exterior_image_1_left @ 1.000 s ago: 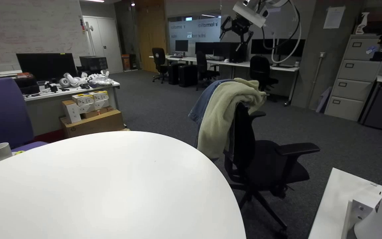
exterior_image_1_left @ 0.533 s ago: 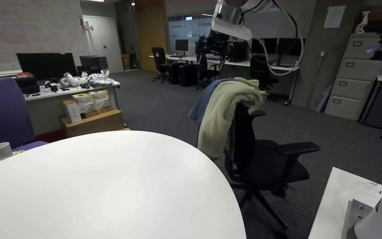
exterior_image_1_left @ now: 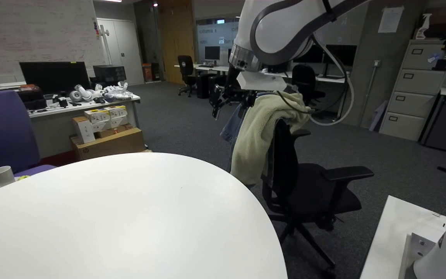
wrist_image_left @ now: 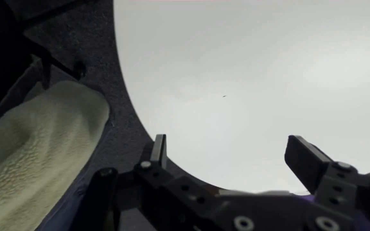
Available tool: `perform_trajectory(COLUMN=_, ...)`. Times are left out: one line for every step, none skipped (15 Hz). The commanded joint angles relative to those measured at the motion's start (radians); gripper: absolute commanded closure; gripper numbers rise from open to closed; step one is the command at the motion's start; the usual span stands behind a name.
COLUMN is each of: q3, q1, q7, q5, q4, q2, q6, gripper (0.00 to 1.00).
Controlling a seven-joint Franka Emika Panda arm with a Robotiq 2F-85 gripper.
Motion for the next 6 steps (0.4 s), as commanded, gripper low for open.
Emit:
perform_trajectory(q3=0.004, q1=0.028, q7=-0.149, q5=0.282, q4=-0.093, q2=-0.088, q6=0.033, gripper=0.00)
perform_trajectory(q3=0.002, q1=0.024, q7=-0.120, q5=0.302, q4=-0.101, q2=-0.100, q6=0.008, gripper=0.00)
perform_trajectory(q3=0.008, q1=0.018, q7=-0.106, q5=0.233, q4=-0.052, q2=-0.033, q6=0.022, gripper=0.00)
perform_trajectory(q3=0.009, q1=0.019, q7=-0.106, q5=0.259, q4=-0.059, q2=-0.044, q6=0.018, gripper=0.00)
perform_trajectory(q3=0.009, q1=0.019, q7=-0.105, q5=0.268, q4=-0.065, q2=-0.051, q6=0.017, gripper=0.00)
perform_trajectory(q3=0.009, q1=0.019, q7=-0.105, q5=0.272, q4=-0.069, q2=-0.056, q6=0.017, gripper=0.00)
